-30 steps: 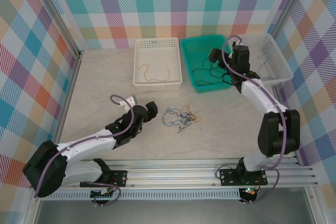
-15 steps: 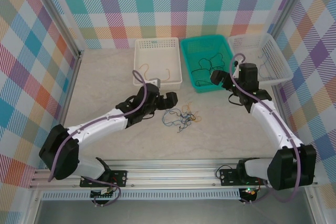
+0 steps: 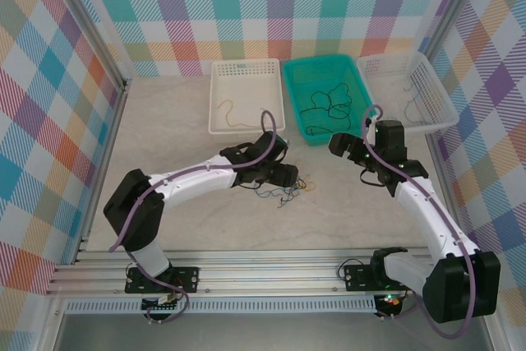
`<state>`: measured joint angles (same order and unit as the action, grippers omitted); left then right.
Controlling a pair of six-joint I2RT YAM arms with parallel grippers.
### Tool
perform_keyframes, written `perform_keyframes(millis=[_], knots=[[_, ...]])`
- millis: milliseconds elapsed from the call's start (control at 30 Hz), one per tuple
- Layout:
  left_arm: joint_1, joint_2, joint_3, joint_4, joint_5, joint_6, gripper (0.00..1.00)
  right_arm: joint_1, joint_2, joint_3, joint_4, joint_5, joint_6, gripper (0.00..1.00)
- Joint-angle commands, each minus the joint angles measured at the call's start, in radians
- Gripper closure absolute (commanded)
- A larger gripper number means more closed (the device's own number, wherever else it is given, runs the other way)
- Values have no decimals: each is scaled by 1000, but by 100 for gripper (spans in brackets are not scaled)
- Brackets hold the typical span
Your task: Untangle the cables
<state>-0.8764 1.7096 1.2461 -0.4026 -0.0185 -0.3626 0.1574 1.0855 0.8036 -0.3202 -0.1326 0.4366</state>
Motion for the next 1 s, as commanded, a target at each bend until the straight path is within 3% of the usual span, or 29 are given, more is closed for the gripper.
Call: perform_keyframes(millis=[0,167,400,733,833,967], knots=[[-16,42,65,-103,-15,59,26,4,-3,-12,58,-43,11,1],[-27,97,118,-141,-34,74,28,3,-5,-20,69,-58,4,1],[-36,180,210,-208,-35,107,42,4,-7,-24,66,-71,-3,1],[-49,248,276,-246,-60,122,50,3,-8,-11,59,-78,-9,2],[-49,270,297,-264,-74,126,59,4,-11,-10,54,-72,-15,1],[-49,283,308,-272,-84,127,62,4,-15,-9,49,-69,-17,2]])
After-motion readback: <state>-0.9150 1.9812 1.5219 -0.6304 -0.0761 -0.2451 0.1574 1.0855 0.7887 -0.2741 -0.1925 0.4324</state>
